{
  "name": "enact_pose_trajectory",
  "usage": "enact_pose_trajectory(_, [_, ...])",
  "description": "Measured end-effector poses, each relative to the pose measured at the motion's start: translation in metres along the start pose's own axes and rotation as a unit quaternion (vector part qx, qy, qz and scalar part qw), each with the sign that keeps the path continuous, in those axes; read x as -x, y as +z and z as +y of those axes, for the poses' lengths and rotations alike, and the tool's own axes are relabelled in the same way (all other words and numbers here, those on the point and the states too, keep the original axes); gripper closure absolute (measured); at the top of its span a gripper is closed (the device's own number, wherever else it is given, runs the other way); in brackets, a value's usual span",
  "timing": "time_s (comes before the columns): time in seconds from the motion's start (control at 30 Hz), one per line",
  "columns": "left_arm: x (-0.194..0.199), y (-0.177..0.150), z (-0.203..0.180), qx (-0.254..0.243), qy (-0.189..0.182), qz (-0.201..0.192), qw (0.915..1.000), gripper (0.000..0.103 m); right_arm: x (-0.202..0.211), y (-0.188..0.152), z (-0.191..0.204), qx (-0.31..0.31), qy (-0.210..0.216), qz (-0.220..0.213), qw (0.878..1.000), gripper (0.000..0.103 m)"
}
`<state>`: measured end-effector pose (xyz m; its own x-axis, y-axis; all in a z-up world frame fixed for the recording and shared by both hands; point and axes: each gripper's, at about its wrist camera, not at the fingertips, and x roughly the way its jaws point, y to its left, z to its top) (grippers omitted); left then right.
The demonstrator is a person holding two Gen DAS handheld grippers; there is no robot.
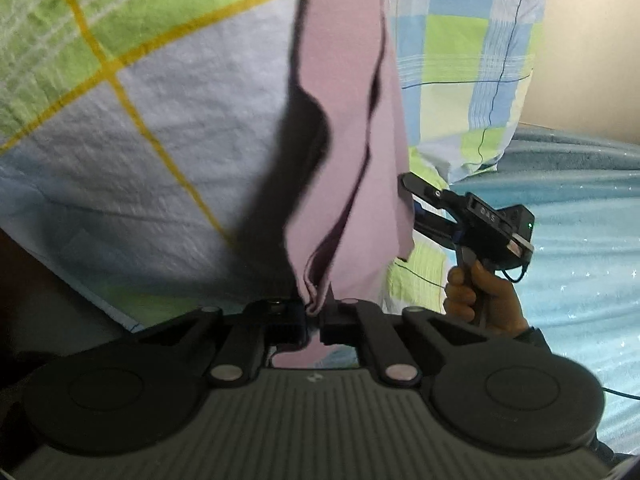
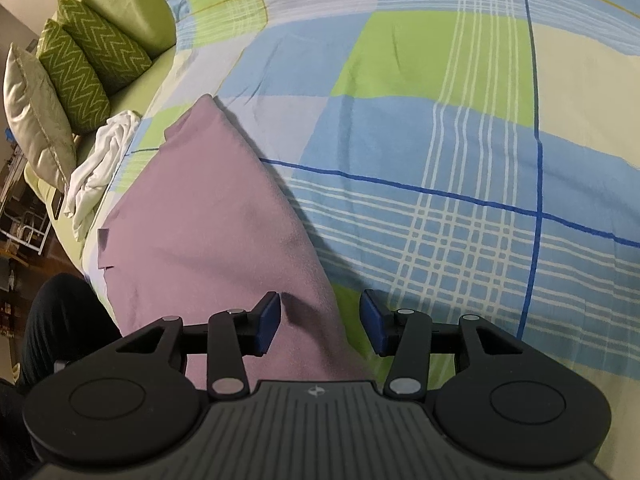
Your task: Fold clothes
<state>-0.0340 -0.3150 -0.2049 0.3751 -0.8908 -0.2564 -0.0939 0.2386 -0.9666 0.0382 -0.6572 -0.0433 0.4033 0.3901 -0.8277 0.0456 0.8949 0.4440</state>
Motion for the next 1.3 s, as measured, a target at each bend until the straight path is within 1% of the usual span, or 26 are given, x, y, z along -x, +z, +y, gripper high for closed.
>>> enact_pose_trajectory(0.03, [0.002, 0.0, -0.003, -0.001, 0.0, 0.002, 1.0, 0.101, -0.001, 0.0, 0.001, -0.003, -0.002, 0.002, 1.0, 0.057])
enact_pose_trajectory(0.07, [0.004, 0.0, -0.006, -0.003, -0.001, 0.004, 1.0, 0.101, -0.001, 0.0, 0.002, -0.006, -0.005, 0.004, 1.0, 0.071])
enact_pose_trajectory(0.1, [0.006, 0.0, -0.011, -0.008, -0.003, 0.006, 0.9999, 0.101, -0.001, -0.001, 0.003, -0.009, -0.006, 0.007, 1.0, 0.095])
enact_pose_trajectory(0.27, [0.015, 0.002, -0.034, -0.014, -0.021, 0.012, 0.9996, 0.102, 0.006, 0.0, 0.01, -0.023, -0.008, 0.017, 1.0, 0.098])
enact_pose_trajectory(0.37, [0.026, 0.008, -0.049, -0.008, -0.038, 0.007, 0.9992, 0.102, 0.023, 0.008, 0.017, -0.055, -0.011, 0.019, 0.998, 0.098])
enact_pose_trajectory(0.5, [0.055, 0.028, -0.066, 0.012, -0.05, -0.028, 0.9983, 0.102, 0.038, 0.032, 0.042, -0.078, -0.023, 0.029, 0.996, 0.098])
enact_pose_trajectory(0.63, [0.087, 0.056, -0.068, 0.05, -0.058, -0.082, 0.9937, 0.102, 0.038, 0.069, 0.077, -0.079, -0.011, 0.027, 0.996, 0.098])
enact_pose_trajectory(0.77, [0.116, 0.085, -0.064, 0.085, -0.056, -0.135, 0.9855, 0.102, 0.009, 0.112, 0.114, -0.066, -0.002, 0.03, 0.997, 0.097])
enact_pose_trajectory(0.8, [0.121, 0.092, -0.06, 0.093, -0.051, -0.146, 0.9837, 0.102, -0.002, 0.122, 0.121, -0.064, -0.001, 0.033, 0.997, 0.097])
enact_pose_trajectory(0.87, [0.127, 0.106, -0.051, 0.109, -0.028, -0.158, 0.9811, 0.101, -0.03, 0.139, 0.132, -0.06, -0.007, 0.041, 0.997, 0.097])
enact_pose_trajectory(0.93, [0.129, 0.118, -0.045, 0.108, 0.003, -0.159, 0.9813, 0.102, -0.062, 0.151, 0.137, -0.062, -0.023, 0.053, 0.996, 0.092])
enact_pose_trajectory(1.0, [0.124, 0.127, -0.044, 0.113, 0.026, -0.151, 0.9818, 0.101, -0.088, 0.154, 0.14, -0.063, -0.037, 0.063, 0.995, 0.082])
enact_pose_trajectory(1.07, [0.122, 0.135, -0.051, 0.079, 0.055, -0.139, 0.9855, 0.1, -0.104, 0.157, 0.142, -0.068, -0.045, 0.058, 0.995, 0.073])
enact_pose_trajectory(1.1, [0.121, 0.138, -0.055, 0.061, 0.07, -0.133, 0.9867, 0.1, -0.102, 0.157, 0.144, -0.068, -0.045, 0.045, 0.996, 0.07])
enact_pose_trajectory(1.17, [0.118, 0.139, -0.071, 0.002, 0.099, -0.121, 0.9877, 0.099, -0.093, 0.158, 0.15, -0.065, -0.047, 0.016, 0.997, 0.065])
enact_pose_trajectory(1.23, [0.121, 0.136, -0.083, -0.056, 0.126, -0.115, 0.9838, 0.098, -0.07, 0.156, 0.154, -0.066, -0.042, -0.025, 0.997, 0.06])
enact_pose_trajectory(1.3, [0.127, 0.13, -0.096, -0.106, 0.142, -0.12, 0.9769, 0.098, -0.045, 0.151, 0.157, -0.073, -0.03, -0.065, 0.995, 0.056])
